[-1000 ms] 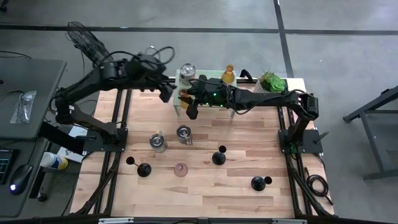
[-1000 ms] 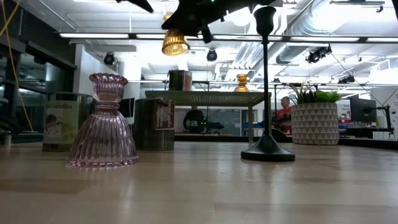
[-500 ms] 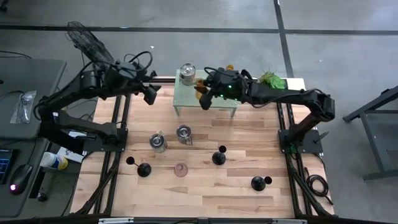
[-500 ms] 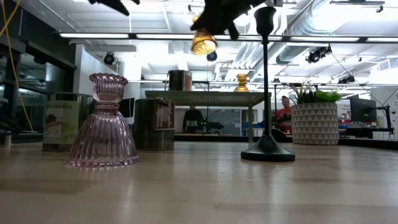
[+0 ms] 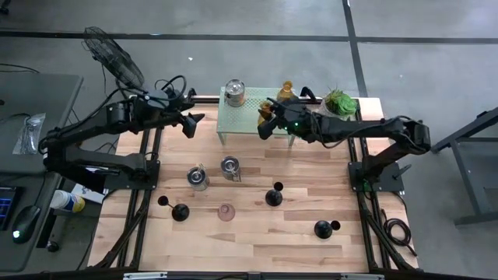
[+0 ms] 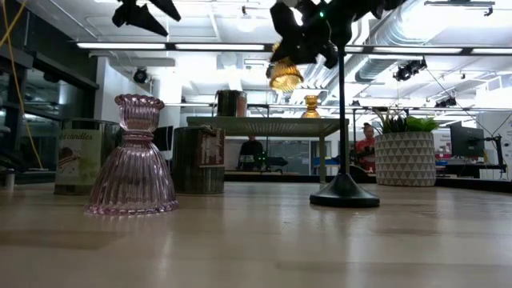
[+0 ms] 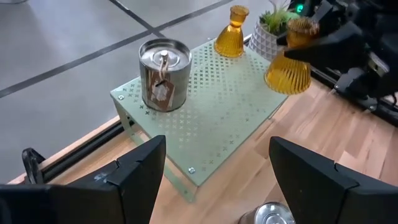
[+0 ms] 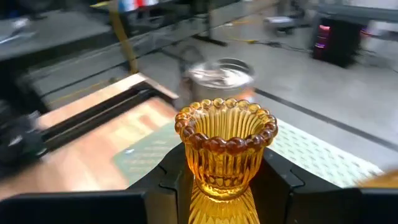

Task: Pick & Place candle stick holders
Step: Put the orange candle holder on the shelf

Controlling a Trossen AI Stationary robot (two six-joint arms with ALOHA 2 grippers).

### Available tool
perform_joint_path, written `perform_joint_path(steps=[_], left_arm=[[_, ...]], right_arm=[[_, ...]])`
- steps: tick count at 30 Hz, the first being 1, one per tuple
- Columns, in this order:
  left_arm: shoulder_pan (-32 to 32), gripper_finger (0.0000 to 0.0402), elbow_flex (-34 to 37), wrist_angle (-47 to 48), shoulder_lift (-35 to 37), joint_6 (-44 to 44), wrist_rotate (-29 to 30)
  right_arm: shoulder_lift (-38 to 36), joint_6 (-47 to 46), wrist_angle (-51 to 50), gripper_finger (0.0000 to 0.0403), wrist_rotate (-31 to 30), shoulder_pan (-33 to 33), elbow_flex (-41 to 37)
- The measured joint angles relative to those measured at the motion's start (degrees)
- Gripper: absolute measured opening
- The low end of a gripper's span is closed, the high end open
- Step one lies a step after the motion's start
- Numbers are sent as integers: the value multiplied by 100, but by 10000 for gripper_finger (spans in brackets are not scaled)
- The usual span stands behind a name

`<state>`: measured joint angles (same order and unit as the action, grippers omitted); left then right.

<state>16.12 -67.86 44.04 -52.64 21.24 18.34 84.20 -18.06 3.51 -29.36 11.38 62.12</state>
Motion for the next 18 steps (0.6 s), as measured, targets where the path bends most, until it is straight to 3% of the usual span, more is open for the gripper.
perform_joint_path(steps=[9,18], left_arm=[[0,283,405,-215,44,-12,-117],[0,283,676,-434,288,-6,-124]], right_arm=[[-6,-506,29,112,-1532,-131,-406],[-30,-1005,-11,112,-1963,0,-812]])
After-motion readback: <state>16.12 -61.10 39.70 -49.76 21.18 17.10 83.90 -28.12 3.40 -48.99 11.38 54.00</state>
